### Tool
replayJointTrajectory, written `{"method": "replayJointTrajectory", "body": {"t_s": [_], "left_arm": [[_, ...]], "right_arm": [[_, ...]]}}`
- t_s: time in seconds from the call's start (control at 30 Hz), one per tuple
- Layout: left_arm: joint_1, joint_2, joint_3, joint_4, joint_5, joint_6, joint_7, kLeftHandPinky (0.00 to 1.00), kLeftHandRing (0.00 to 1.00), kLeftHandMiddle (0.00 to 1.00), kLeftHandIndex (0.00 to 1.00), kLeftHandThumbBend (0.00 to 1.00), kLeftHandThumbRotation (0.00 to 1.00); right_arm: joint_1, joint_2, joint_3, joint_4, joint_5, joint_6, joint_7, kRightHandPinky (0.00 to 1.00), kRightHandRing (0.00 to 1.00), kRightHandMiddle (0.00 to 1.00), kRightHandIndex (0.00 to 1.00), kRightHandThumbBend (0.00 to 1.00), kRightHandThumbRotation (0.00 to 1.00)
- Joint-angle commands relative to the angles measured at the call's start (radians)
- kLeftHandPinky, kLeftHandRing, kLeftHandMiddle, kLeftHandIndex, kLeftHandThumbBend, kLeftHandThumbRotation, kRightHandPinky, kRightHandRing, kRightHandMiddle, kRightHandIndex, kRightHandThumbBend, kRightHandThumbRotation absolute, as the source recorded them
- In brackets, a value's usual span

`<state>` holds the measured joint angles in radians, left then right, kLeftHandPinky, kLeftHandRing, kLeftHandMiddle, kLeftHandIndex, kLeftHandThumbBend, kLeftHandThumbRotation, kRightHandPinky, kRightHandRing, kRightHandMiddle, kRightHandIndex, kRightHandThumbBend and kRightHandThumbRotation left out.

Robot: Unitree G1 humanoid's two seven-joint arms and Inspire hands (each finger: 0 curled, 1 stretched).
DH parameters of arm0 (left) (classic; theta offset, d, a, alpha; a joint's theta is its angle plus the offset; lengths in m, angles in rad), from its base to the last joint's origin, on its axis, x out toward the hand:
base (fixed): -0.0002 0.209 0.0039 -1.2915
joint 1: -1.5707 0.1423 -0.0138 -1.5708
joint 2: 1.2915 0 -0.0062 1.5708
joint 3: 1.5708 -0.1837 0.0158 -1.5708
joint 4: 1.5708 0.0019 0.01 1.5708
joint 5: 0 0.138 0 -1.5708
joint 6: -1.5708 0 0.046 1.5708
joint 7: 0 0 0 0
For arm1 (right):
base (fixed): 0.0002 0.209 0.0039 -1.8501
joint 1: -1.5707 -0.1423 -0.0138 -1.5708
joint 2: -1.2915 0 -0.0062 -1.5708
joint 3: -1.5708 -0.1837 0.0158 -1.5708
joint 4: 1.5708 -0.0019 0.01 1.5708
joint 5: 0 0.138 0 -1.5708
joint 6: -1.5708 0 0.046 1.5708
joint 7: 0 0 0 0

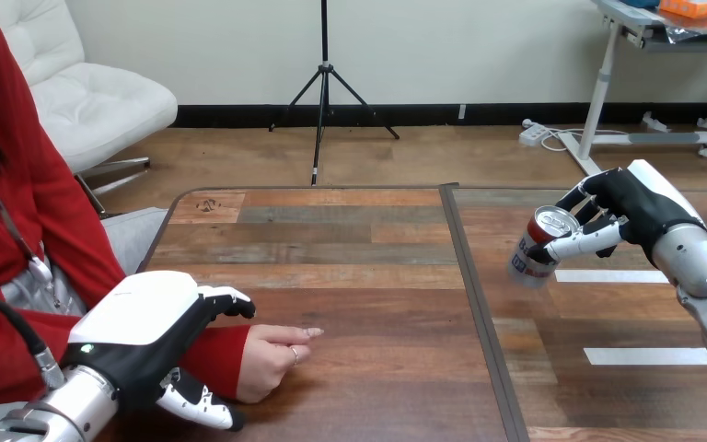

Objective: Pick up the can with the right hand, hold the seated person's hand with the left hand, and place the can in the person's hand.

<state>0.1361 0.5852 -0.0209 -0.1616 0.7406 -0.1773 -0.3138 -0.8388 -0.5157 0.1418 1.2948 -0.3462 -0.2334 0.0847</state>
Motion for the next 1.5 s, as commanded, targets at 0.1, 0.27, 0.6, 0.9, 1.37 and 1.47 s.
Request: {"method": "replayJointTrajectory", "body": {"t_s": [0.1,0.27,0.6,0.9,1.37,1.47], "left_arm": [[-0.079,0.024,-0.012,0.045,0.042,0.005,0.069,0.68,0.76,0.79,0.76,1.00,0.12],[-0.092,0.025,-0.023,0.080,0.082,0.001,0.128,0.67,0.75,0.78,0.75,1.00,0.10],[-0.117,0.020,-0.048,0.131,0.142,0.018,0.198,0.65,0.74,0.77,0.75,1.00,0.05],[-0.144,0.017,-0.071,0.178,0.162,0.028,0.231,0.65,0.74,0.78,0.75,1.00,0.01],[-0.192,0.015,-0.111,0.254,0.164,0.039,0.248,0.68,0.74,0.77,0.75,1.00,0.00],[-0.203,0.016,-0.117,0.275,0.154,0.027,0.254,0.68,0.74,0.76,0.75,1.00,0.00]], "right_arm": [[-0.067,-0.032,-0.028,-0.049,0.025,-0.033,-0.009,0.35,0.39,0.44,0.48,0.79,0.00],[-0.065,-0.033,-0.028,-0.049,0.025,-0.040,-0.013,0.35,0.39,0.44,0.48,0.79,0.00],[-0.062,-0.036,-0.025,-0.051,0.025,-0.048,-0.009,0.34,0.38,0.43,0.48,0.79,0.00],[-0.062,-0.038,-0.026,-0.047,0.029,-0.051,-0.005,0.34,0.38,0.43,0.48,0.79,0.00],[-0.064,-0.040,-0.025,-0.049,0.032,-0.047,-0.005,0.35,0.38,0.44,0.49,0.79,0.00],[-0.064,-0.040,-0.025,-0.050,0.033,-0.046,-0.004,0.35,0.38,0.44,0.49,0.78,0.00]]}}
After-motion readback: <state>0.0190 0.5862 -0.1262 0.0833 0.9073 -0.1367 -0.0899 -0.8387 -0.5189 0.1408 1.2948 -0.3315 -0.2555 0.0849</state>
